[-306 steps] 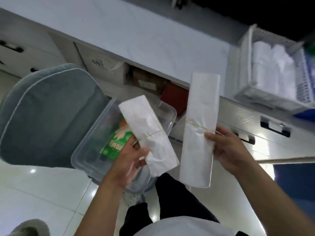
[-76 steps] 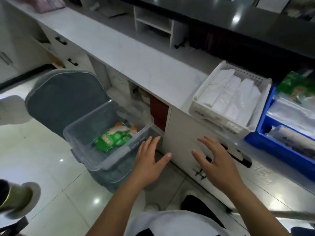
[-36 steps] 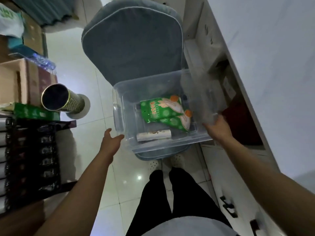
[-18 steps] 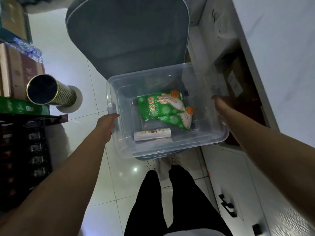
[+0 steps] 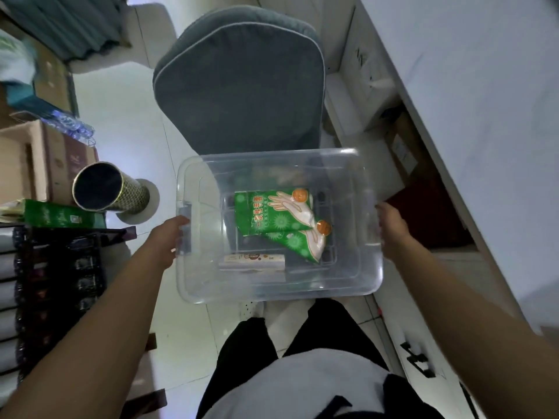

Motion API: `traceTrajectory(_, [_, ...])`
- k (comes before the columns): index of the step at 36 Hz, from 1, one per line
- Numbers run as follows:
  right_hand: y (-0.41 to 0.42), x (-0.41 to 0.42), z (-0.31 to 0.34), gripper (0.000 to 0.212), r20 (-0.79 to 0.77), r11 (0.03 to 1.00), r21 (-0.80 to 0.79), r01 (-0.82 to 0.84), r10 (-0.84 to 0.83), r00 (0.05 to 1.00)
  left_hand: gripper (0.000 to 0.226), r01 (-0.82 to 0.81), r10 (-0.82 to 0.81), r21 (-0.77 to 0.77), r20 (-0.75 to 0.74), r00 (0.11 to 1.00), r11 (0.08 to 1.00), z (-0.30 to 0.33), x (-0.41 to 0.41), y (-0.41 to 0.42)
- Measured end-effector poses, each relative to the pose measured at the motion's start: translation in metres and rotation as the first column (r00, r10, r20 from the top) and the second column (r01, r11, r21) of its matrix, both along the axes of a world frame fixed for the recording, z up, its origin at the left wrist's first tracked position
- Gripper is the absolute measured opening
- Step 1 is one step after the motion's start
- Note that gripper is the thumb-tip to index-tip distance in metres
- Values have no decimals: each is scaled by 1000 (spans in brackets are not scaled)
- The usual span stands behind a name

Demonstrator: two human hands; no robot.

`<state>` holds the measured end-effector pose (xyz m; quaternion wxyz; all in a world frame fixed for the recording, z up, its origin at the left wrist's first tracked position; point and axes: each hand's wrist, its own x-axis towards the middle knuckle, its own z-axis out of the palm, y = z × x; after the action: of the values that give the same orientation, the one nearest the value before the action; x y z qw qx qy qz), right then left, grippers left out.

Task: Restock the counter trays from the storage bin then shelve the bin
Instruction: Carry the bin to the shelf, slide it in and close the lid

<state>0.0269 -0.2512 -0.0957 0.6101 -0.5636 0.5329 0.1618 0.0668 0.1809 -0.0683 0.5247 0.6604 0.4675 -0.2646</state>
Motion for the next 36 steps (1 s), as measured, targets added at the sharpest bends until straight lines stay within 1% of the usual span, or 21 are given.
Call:
traceTrajectory(1, [4,-12,10,46,27,998,60,14,-15,1000,22,16,-16,3,3,1000,1000,4,-2,6])
traceTrajectory(2, [9,-25,17,53,54,993,119,26,-32,998,24,27,-27,1,9,1000,1000,7,-4,11])
traceTrajectory(3, [14,-37,23,63,67,988,153,28,-39,997,24,42,-42,-4,17,999,999,9,-6,15])
traceTrajectory(4, [20,-51,28,72,57,986,163,31,-41,998,22,57,-56,-9,24,998,998,9,-9,19])
traceTrajectory(6, [32,-78,37,81,-14,990,129,49,-48,999,22,99,-99,-11,36,994,995,9,-14,26])
traceTrajectory(8, [45,-106,41,81,-58,994,91,64,-59,997,21,166,-166,-16,32,986,986,10,-20,33])
traceTrajectory(10, [61,-144,44,79,-73,991,62,118,-113,991,12,256,-257,-69,2,967,964,11,-31,43])
traceTrajectory(12, [76,-181,49,76,-73,979,32,203,-200,977,14,341,-345,-108,-13,939,934,14,-40,51])
traceTrajectory(16, [101,-249,67,67,-74,938,0,347,-346,935,24,507,-507,-93,24,862,857,23,-49,44])
traceTrajectory(18, [111,-289,73,65,-88,902,-7,431,-430,898,36,593,-594,-79,17,804,801,25,-59,32])
traceTrajectory(20, [120,-332,79,62,-48,856,2,517,-516,855,49,668,-668,-64,35,744,741,28,-69,14])
traceTrajectory(22, [129,-376,86,58,-8,801,28,597,-597,802,55,743,-741,-37,49,670,669,31,-81,-7])
traceTrajectory(24, [138,-423,93,62,-40,758,30,651,-650,759,49,821,-819,-41,58,570,569,37,-98,-32])
traceTrajectory(26, [146,-474,99,64,-68,727,13,686,-684,726,33,884,-882,-66,68,466,462,46,-122,-57])
traceTrajectory(28, [151,-524,103,63,-65,681,20,732,-729,681,21,925,-923,-63,69,378,374,54,-149,-84])
traceTrajectory(30, [156,-572,109,62,-65,625,14,780,-778,625,15,954,-949,-55,97,300,296,61,-181,-114])
traceTrajectory(33, [162,-638,116,57,-62,540,-33,841,-841,537,18,983,-974,-47,135,181,176,65,-235,-156])
traceTrajectory(36, [169,-704,124,47,-20,455,-87,886,-890,455,25,996,-989,-49,122,78,72,71,-294,-187])
